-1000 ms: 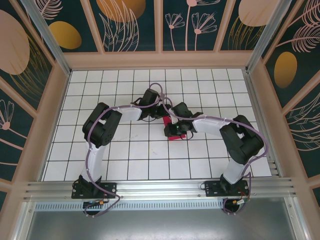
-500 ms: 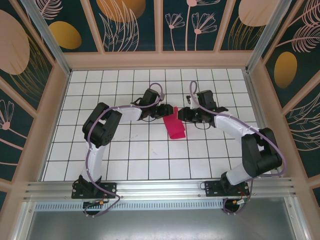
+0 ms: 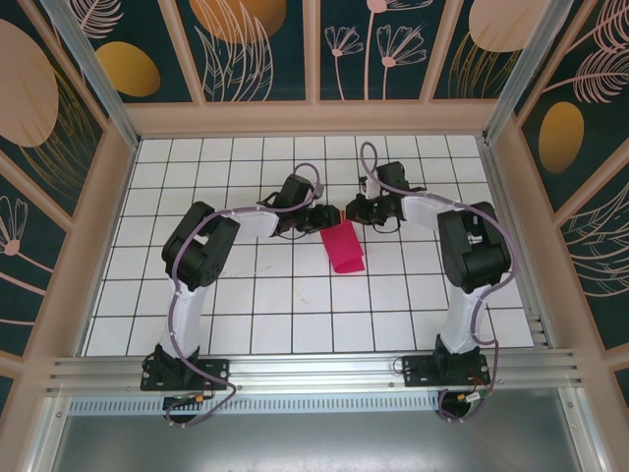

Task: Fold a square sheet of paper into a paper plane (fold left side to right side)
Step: Hold the square sheet of paper at the center of the table.

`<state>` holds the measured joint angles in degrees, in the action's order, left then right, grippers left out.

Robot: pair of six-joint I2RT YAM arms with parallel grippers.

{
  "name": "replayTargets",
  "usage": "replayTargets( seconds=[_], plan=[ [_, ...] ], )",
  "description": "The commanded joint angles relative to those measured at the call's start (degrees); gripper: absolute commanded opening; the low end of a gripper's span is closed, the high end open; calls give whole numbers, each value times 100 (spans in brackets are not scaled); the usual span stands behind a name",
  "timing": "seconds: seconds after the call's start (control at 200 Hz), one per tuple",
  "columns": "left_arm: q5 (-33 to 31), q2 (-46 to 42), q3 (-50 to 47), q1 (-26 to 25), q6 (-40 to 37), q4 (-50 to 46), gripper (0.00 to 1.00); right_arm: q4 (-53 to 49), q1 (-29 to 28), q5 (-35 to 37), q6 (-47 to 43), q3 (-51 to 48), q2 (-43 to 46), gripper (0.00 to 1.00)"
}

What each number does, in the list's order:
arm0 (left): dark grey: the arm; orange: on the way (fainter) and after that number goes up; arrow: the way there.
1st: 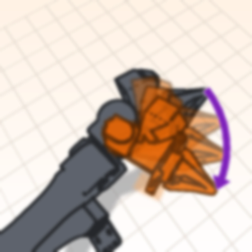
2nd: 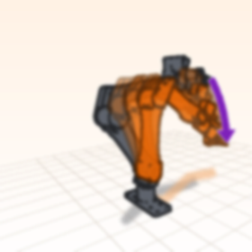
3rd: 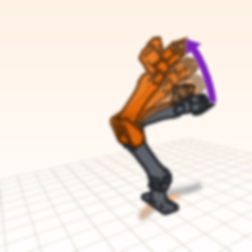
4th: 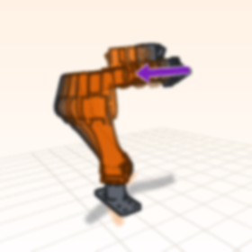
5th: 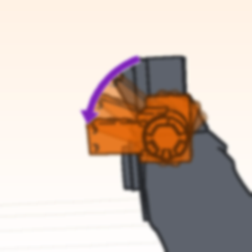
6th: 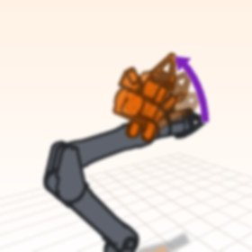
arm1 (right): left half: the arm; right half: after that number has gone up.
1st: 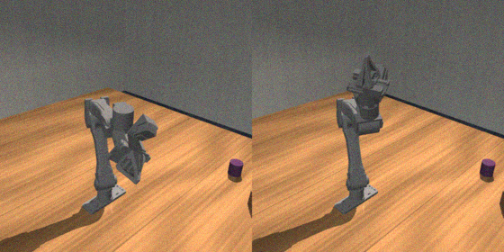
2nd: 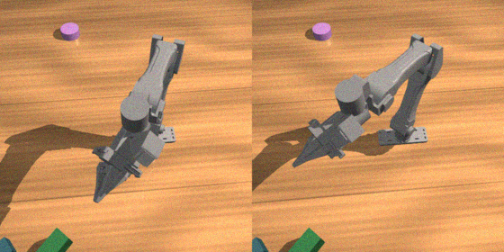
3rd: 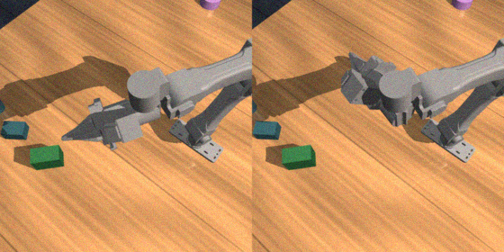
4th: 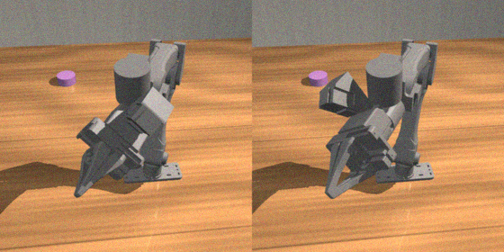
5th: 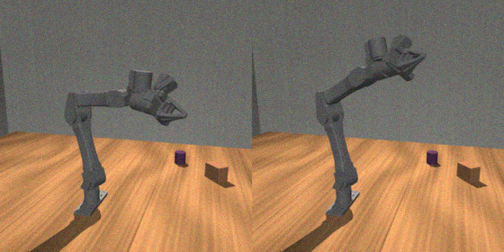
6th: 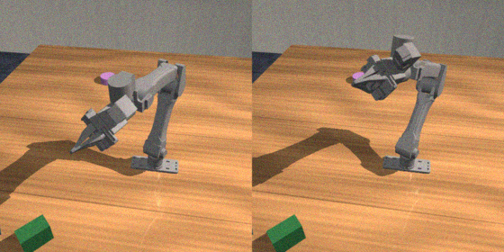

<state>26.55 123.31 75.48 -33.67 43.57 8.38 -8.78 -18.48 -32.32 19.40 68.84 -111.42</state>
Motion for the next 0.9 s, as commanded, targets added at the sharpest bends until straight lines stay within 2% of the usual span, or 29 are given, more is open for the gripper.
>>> replayTargets(
  seconds=[0.0,0.19,0.425,0.681,0.896],
  plan=[
    [-159,251,-209,-56,-78,-408,50,25,-44,-212,39,336,-271,10],
    [-112,248,-192,-54,-89,-395,51,-207,-116,-177,-91,554,-672,10],
    [-73,170,-105,-60,-175,-449,51,-634,-181,301,-240,618,-942,11],
    [-72,-328,-125,-60,-338,-405,54,-885,-221,698,-270,505,-1128,11],
    [388,-692,-625,-98,-262,123,54,-819,-237,700,-200,395,-1094,11]
  ],
)
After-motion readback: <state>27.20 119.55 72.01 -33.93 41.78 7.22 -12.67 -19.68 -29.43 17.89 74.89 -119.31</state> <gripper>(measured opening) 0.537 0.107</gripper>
